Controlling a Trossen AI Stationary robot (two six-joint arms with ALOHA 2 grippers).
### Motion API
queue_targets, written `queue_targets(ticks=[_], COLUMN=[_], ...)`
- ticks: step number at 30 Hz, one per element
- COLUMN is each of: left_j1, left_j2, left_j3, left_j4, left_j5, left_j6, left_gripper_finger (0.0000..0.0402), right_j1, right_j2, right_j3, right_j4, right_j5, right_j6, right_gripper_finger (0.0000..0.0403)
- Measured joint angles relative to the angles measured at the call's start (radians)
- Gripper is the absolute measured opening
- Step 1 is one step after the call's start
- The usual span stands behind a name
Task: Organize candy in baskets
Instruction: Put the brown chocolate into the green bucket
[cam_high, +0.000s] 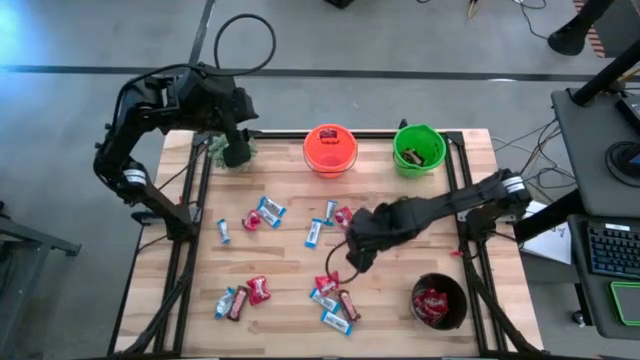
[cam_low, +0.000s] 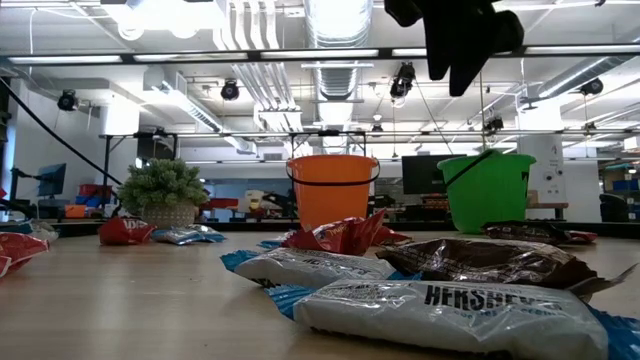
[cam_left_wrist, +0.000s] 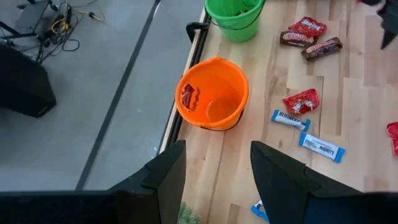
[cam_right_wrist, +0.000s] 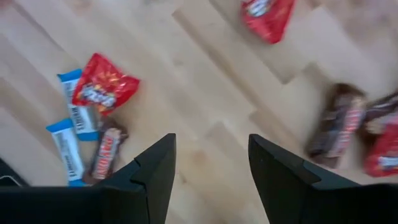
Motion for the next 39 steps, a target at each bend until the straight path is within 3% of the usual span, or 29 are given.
queue_targets(ticks=[14, 23, 39], left_j1=[0.0, 0.0, 0.0], left_j2=[0.0, 0.001, 0.002], left_j3=[0.0, 0.0, 0.0], left_j4=[0.0, 0.0, 0.0], left_j5=[-0.001, -0.001, -0.001], left_j6=[0.022, 0.023, 0.015], left_gripper_finger=[0.0162, 0.0162, 0.0162], right_j1=[0.128, 0.18, 0.222], right_j2=[0.116, 0.194, 0.312], right_j3=[0.0, 0.0, 0.001], right_j4=[0.231, 0.282, 0.432], right_j5=[-0.018, -0.027, -0.06], right_j6=[0.232, 0.351, 0.445], right_gripper_finger=[0.0187, 0.0187, 0.0187])
